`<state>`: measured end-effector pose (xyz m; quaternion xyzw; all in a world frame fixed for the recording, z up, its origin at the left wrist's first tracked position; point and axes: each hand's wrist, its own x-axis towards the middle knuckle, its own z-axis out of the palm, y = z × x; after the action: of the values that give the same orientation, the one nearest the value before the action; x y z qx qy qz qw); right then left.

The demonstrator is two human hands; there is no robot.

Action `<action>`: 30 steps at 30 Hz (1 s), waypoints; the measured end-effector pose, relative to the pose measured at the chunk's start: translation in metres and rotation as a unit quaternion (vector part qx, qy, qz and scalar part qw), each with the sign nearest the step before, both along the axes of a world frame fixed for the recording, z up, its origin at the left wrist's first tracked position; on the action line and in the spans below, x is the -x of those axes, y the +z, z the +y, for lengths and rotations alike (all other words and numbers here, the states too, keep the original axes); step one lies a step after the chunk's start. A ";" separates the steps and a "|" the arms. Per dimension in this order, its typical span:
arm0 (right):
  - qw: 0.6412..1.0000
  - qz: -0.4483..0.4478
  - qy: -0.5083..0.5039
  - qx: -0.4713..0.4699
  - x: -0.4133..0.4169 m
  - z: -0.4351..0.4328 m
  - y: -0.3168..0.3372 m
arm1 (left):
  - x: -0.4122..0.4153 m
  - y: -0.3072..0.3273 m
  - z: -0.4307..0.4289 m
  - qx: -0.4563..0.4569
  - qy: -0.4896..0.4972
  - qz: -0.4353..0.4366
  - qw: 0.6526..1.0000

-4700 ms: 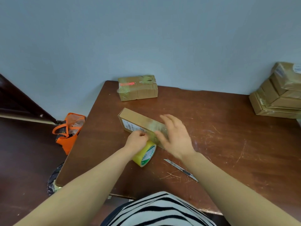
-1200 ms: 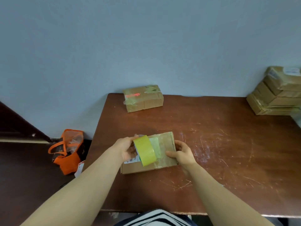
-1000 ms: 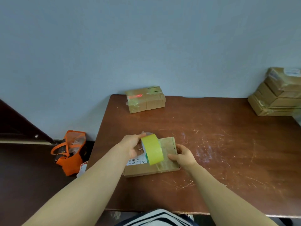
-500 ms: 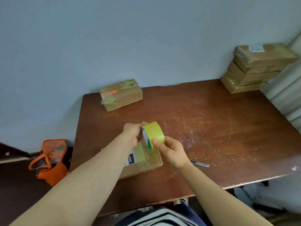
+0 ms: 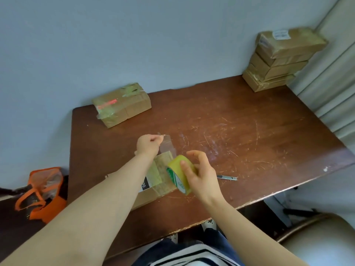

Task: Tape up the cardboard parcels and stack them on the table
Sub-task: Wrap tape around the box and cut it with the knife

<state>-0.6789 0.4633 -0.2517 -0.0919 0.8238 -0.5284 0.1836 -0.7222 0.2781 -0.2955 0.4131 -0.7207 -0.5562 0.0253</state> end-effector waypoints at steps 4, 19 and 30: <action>0.999 0.035 -0.003 -0.041 -0.007 -0.009 -0.001 | -0.005 -0.008 0.002 0.143 -0.065 -0.074 0.985; 0.990 0.033 0.034 -0.136 -0.003 -0.021 -0.014 | -0.012 -0.033 0.002 0.259 -0.134 -0.187 0.938; 0.994 0.010 0.024 -0.103 -0.001 -0.023 -0.016 | -0.005 -0.025 -0.014 0.300 -0.111 -0.284 0.904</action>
<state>-0.6777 0.4400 -0.2674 -0.0979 0.8731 -0.4354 0.1964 -0.7168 0.2644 -0.3209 0.4440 -0.8712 -0.1722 -0.1192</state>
